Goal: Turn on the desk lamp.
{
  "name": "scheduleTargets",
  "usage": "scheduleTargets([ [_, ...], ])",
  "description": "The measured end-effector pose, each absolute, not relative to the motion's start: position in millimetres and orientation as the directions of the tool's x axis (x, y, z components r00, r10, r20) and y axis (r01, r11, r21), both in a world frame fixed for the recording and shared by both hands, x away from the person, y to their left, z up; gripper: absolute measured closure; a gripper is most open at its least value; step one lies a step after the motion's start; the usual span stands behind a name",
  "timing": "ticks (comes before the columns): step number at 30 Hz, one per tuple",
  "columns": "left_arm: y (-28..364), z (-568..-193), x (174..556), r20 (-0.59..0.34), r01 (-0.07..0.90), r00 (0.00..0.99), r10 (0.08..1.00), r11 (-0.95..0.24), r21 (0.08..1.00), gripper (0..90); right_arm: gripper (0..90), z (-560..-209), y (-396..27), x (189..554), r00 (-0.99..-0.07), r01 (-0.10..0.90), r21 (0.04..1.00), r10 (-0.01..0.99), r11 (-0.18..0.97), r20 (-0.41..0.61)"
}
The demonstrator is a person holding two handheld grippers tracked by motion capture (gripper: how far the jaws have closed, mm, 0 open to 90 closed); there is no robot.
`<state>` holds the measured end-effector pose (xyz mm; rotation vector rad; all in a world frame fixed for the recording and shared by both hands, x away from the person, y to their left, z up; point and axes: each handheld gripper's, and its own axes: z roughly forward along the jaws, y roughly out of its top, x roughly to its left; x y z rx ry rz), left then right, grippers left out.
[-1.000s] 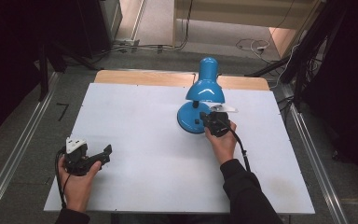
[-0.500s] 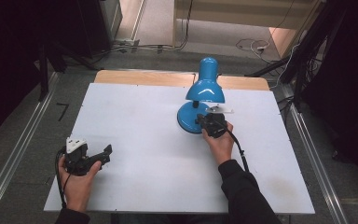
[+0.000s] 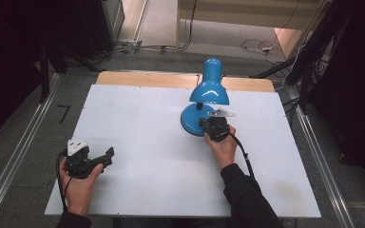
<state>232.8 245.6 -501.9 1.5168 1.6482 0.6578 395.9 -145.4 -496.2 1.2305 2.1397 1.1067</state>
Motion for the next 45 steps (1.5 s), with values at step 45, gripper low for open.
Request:
scheduleTargets([
  [45, 242.9, -499.8, 231.1, -0.191, 0.569, 0.02, 0.981, 0.146, 0.809, 8.8, 54.0, -466.0, -190.0, 364.1, -0.556, 0.546, 0.805, 0.819, 0.231, 0.143],
])
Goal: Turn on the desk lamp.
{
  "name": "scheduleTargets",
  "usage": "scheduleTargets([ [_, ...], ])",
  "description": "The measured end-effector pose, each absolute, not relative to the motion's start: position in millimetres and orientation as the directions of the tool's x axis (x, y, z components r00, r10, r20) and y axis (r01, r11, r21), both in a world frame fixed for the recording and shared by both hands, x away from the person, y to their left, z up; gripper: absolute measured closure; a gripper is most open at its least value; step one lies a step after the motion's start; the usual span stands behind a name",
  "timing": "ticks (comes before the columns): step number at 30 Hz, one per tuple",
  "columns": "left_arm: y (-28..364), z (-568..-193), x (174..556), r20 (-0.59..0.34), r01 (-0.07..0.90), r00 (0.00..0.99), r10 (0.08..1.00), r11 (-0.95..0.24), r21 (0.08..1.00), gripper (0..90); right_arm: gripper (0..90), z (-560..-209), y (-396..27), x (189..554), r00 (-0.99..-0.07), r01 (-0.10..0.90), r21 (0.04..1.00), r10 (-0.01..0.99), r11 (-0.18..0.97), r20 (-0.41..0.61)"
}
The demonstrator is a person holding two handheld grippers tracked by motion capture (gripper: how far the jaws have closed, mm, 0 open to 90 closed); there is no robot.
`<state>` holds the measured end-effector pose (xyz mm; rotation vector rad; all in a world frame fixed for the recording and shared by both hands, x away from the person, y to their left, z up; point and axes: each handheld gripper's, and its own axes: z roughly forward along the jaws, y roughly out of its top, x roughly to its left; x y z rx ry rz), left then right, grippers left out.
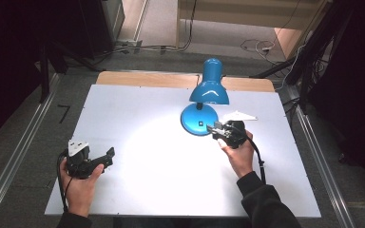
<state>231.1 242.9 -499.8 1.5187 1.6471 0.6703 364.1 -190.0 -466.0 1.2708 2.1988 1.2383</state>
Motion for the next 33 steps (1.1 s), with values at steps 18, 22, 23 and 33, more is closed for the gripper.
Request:
scheduleTargets([
  [18, 242.4, -499.9, 230.9, -0.19, 0.57, 0.018, 0.982, 0.146, 0.808, 8.8, 16.5, -459.1, -215.5, 344.8, -0.538, 0.545, 0.8, 0.837, 0.251, 0.104],
  [22, 242.1, -499.7, 230.4, -0.191, 0.566, 0.019, 0.981, 0.147, 0.811, 8.8, 15.1, -458.1, -221.7, 342.1, -0.531, 0.546, 0.8, 0.841, 0.25, 0.1],
  [23, 242.3, -499.8, 230.6, -0.19, 0.568, 0.018, 0.982, 0.146, 0.81, 8.8, 14.8, -458.1, -223.3, 341.3, -0.531, 0.547, 0.8, 0.841, 0.246, 0.104],
  [33, 241.7, -500.2, 230.7, -0.19, 0.571, 0.018, 0.982, 0.146, 0.808, 8.8, 13.7, -461.0, -235.9, 335.9, -0.515, 0.552, 0.797, 0.852, 0.244, 0.095],
])
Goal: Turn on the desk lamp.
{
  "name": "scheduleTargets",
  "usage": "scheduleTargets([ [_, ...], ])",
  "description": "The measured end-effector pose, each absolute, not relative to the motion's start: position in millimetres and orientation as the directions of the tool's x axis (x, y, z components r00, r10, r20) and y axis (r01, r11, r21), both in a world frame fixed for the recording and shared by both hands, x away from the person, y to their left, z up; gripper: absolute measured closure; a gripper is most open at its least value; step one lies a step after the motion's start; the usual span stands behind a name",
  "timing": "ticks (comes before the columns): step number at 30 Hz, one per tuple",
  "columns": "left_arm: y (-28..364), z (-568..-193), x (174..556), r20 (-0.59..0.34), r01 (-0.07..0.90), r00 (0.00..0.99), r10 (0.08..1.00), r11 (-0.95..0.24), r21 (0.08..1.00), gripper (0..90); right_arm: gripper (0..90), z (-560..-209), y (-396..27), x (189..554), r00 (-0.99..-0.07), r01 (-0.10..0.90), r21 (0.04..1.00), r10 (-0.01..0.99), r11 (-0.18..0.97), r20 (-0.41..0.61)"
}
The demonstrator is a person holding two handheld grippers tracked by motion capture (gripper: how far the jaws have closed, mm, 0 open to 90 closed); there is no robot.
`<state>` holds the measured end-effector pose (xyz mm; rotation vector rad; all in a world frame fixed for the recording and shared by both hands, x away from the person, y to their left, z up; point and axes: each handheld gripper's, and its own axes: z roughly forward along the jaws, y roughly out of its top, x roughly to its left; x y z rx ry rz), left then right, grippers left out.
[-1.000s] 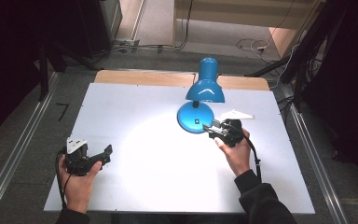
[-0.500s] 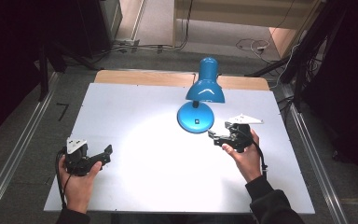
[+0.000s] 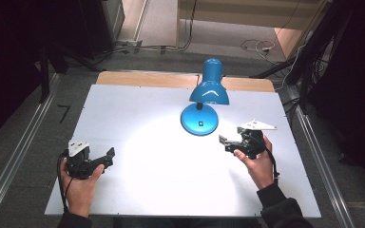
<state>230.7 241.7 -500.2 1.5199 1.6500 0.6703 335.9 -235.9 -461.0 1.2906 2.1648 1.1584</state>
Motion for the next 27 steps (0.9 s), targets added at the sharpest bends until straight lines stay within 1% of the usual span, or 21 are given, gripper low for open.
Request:
scheduleTargets([
  [27, 242.1, -499.7, 230.3, -0.189, 0.567, 0.019, 0.982, 0.145, 0.811, 8.8, 13.6, -462.3, -277.1, 321.4, -0.458, 0.561, 0.798, 0.885, 0.219, 0.079],
])
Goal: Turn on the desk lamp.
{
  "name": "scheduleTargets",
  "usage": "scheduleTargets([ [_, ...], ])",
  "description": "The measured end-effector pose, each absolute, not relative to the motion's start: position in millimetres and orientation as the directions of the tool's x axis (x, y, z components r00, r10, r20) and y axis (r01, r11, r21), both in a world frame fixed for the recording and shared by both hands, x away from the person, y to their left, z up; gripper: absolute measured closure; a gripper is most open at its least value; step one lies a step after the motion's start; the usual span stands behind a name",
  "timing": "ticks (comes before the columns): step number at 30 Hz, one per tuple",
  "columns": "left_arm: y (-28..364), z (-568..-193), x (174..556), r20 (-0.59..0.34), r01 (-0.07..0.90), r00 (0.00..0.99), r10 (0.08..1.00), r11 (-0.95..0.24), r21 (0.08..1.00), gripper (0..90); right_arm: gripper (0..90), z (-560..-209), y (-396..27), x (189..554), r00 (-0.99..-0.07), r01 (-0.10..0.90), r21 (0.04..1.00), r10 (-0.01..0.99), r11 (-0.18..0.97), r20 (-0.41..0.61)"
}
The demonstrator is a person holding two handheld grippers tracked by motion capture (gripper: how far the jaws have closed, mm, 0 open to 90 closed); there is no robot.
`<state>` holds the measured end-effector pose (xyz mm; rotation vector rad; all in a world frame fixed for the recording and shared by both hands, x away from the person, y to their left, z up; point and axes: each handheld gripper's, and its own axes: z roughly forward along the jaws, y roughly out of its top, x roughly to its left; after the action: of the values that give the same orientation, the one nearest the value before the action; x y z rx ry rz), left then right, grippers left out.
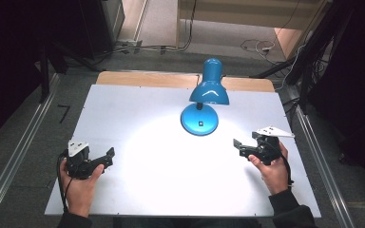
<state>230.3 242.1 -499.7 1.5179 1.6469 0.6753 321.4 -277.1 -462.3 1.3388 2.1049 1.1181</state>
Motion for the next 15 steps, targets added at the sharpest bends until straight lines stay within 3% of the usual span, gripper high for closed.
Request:
scheduleTargets([
  [15, 241.7, -499.9, 230.3, -0.189, 0.567, 0.017, 0.982, 0.146, 0.81, 8.8, 13.6, -460.4, -301.8, 310.5, -0.423, 0.563, 0.802, 0.903, 0.199, 0.074],
])
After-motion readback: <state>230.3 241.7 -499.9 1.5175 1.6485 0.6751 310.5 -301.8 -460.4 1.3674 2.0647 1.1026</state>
